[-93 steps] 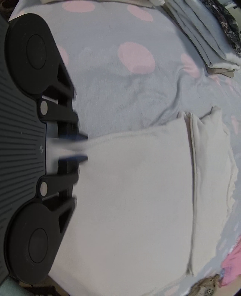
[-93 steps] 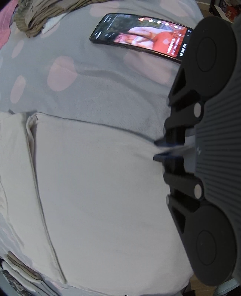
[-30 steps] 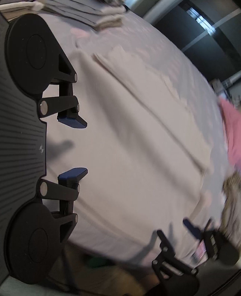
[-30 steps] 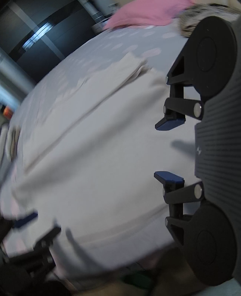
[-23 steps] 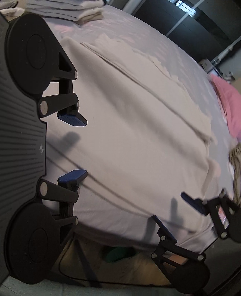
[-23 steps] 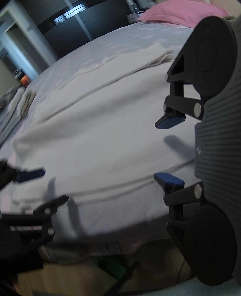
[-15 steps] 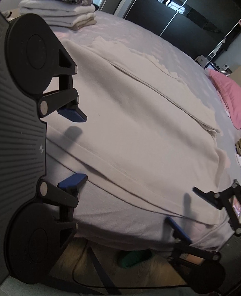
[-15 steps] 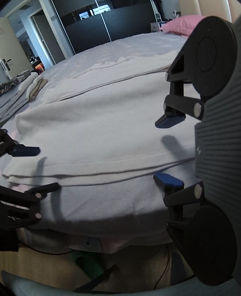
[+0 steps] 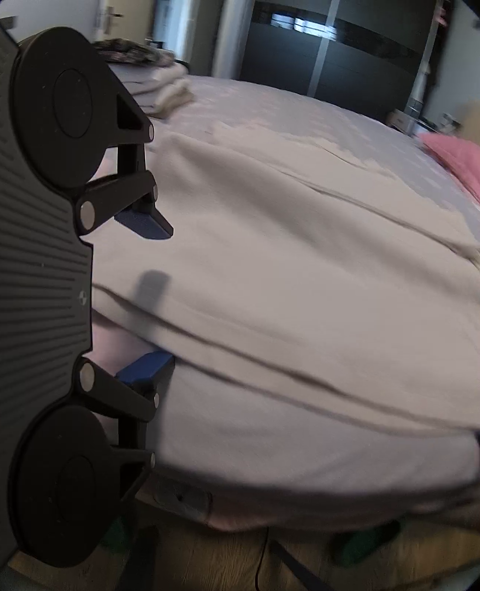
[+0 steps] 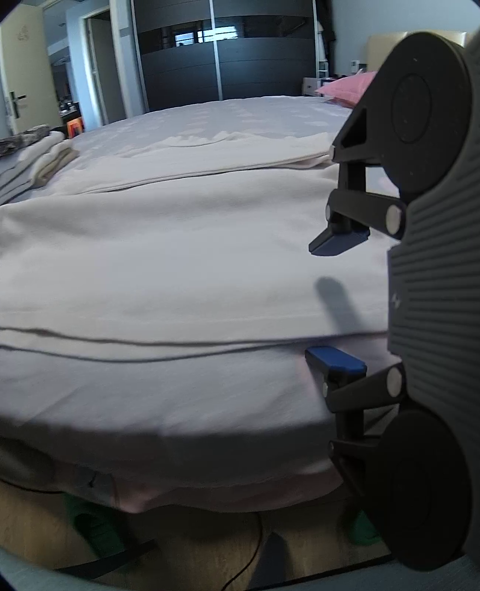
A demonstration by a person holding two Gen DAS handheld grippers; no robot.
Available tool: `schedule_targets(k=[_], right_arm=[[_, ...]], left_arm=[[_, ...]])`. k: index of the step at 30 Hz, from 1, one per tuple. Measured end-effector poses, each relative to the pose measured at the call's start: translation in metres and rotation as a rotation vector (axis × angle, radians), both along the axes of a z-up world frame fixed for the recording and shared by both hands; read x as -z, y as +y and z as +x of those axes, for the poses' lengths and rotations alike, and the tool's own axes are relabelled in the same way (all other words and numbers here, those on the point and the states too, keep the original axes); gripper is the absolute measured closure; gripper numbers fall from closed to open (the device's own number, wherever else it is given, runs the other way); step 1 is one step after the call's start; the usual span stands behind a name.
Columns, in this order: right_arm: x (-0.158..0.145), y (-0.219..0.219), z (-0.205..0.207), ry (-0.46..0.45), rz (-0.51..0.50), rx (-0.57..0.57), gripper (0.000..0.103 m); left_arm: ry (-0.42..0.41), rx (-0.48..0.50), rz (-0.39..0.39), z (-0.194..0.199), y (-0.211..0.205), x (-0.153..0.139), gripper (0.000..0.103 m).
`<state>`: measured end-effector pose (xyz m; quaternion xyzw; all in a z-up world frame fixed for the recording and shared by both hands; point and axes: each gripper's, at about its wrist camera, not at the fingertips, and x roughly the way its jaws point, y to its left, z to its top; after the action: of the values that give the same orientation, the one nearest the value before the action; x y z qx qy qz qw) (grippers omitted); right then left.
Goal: Fold clothes
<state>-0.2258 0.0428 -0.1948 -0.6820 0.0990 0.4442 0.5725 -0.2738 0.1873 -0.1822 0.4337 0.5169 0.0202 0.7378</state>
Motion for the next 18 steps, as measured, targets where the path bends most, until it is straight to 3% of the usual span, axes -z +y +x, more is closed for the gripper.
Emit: schedule_targets(k=[4, 9, 11, 13, 15, 18], right_arm=[[0.004, -0.007, 0.006, -0.051, -0.040, 0.024, 0.045], [0.014, -0.005, 0.016, -0.117, -0.089, 0.050, 0.047], [0.015, -0.003, 0.017, -0.116, -0.103, 0.052, 0.050], [0.014, -0.001, 0.016, -0.097, -0.115, 0.058, 0.069], [0.015, 0.000, 0.015, -0.093, -0.129, 0.058, 0.074], [0.012, 0.003, 0.019, -0.083, -0.122, 0.088, 0.085]], left_arm=[[0.027, -0.068, 0.081, 0.002, 0.012, 0.006, 0.036], [0.027, -0.093, 0.061, -0.004, 0.015, 0.003, 0.043], [0.022, -0.108, 0.051, -0.003, 0.016, 0.001, 0.056], [0.014, -0.154, 0.008, -0.001, 0.021, -0.003, 0.068], [0.005, -0.205, -0.041, 0.001, 0.027, -0.008, 0.084], [-0.030, -0.270, -0.084, 0.003, 0.033, -0.017, 0.093]])
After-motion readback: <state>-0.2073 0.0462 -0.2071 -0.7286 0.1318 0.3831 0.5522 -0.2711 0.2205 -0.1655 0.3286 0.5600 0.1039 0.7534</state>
